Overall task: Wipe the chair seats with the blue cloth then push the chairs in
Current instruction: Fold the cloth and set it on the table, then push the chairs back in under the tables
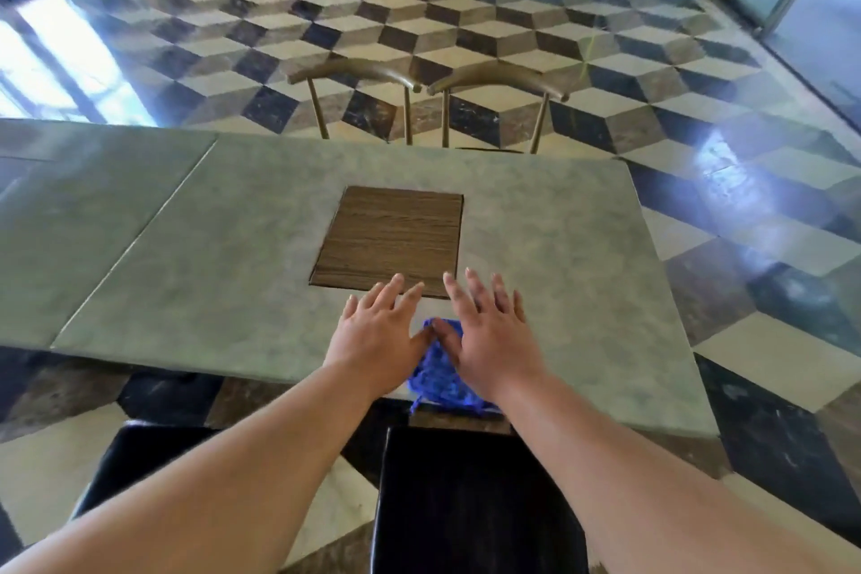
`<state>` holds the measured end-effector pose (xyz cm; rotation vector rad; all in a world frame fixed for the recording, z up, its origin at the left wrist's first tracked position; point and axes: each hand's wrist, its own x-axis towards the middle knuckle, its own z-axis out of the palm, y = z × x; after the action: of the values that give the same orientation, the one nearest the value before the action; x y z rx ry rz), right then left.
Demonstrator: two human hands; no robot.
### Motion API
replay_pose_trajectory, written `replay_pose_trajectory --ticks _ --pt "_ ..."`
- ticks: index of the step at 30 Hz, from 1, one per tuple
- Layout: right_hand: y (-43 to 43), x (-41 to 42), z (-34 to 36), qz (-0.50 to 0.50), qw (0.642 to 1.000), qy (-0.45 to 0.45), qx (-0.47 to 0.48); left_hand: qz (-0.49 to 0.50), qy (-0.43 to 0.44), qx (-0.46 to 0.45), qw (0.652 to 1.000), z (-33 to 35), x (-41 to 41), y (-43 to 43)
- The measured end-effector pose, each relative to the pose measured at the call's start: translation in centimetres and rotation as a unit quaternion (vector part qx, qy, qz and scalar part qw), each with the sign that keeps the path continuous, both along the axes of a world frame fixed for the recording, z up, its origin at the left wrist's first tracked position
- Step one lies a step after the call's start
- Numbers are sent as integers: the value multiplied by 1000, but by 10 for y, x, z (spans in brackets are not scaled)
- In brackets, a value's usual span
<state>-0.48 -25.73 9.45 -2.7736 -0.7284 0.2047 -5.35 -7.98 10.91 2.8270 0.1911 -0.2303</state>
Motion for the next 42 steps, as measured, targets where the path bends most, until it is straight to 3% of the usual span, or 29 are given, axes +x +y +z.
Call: replay_pose_trajectory --ticks 6,11,16,23,31,35,37,39,42 --pt "66 -18 129 35 994 -101 36 1 -136 4 991 123 -28 74" --pt "153 -87 150 54 992 -112 25 0 -153 9 988 137 -100 158" --pt "262 -196 86 46 998 -50 -1 27 -47 11 998 83 -208 273" --pt "384 -350 -11 121 989 72 -47 77 89 23 993 -22 -375 398" --pt "409 -455 -99 200 963 146 -109 118 204 0 972 -94 -489 438" --pt "393 -490 -132 223 939 214 -154 133 331 -31 934 -114 -518 434" --pt "386 -504 -141 226 915 274 -192 94 423 -40 900 -123 -530 431" --pt "379 -517 -146 247 891 296 -240 -7 480 27 877 -133 -539 430" --pt "374 -524 -155 267 894 242 -267 -122 426 124 888 -151 -546 438"
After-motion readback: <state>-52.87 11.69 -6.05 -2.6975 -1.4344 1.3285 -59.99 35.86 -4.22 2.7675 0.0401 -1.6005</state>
